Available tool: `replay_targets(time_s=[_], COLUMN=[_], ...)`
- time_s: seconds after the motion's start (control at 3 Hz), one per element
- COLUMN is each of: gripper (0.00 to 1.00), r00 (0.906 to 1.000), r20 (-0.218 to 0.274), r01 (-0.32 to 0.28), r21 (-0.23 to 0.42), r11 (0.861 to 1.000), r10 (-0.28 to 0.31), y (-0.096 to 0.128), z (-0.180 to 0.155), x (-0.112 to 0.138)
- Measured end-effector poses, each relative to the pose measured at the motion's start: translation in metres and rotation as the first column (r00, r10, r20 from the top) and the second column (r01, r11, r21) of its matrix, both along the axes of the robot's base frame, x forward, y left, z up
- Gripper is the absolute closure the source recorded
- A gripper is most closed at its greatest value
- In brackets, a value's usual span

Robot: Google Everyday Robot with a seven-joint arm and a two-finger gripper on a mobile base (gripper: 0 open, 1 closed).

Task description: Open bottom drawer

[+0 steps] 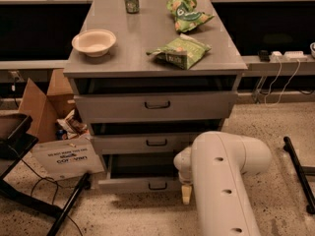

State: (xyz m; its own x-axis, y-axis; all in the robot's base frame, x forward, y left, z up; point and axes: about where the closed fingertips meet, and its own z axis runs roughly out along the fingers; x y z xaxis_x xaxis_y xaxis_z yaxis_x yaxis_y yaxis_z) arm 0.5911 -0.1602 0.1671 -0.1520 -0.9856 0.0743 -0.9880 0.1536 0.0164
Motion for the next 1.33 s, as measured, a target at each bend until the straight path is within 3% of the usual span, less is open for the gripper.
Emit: replay_targets(time_s=[0.33,0.67,1.33], gripper=[0.19,0.50,1.00], r00=[1.0000,0.9987,0.9890], r20=[0.000,-0.039,-0.070], r01=[0.000,0.033,0.132], r21=[0.000,0.001,0.018], r11=[1.000,0.999,0.991], r10=[0.000,-0.033,-0.130], y=[0.000,-0.007,-0.029], z=[0.000,-0.010,-0.014], x=[0.000,-0.020,-0.065])
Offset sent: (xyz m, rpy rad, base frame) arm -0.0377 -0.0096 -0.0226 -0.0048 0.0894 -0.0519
